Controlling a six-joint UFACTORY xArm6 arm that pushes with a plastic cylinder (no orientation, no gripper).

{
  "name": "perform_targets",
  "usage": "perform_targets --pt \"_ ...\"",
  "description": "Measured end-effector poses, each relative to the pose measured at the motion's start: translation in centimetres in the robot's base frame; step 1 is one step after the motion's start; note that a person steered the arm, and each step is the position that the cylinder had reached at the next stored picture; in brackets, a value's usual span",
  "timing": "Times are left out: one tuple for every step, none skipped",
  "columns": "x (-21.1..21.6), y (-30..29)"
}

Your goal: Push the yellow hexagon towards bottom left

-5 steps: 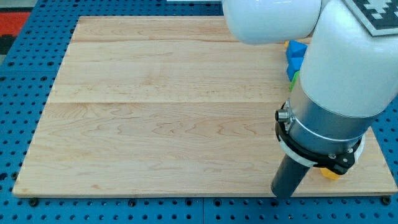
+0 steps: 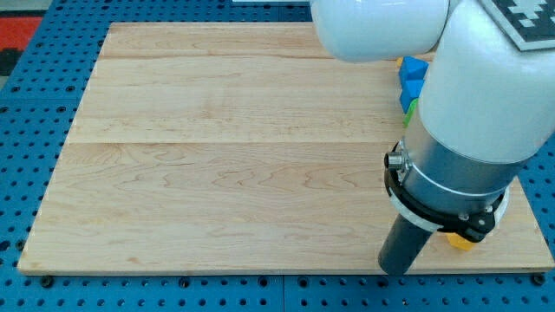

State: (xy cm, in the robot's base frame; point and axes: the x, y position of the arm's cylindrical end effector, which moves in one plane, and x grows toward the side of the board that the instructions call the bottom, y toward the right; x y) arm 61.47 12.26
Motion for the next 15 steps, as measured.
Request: perform_targets --pt "0.3 0.1" --pt "0.4 0.1" --pt "0.4 0.9" --pt "0.4 1.1" --pt "0.4 10.2" --pt "0.3 19.3" --pt "-2.2 16.6" --pt "-3.5 7.5" --pt "-6.7 -1.1" --pt "-7.0 -6.5" --pt "-11.2 -14.9" --pt "-15.0 -11.7" --pt "-15.0 -18.8" --pt "-10.2 -21.7" --pt "-9.2 -25.0"
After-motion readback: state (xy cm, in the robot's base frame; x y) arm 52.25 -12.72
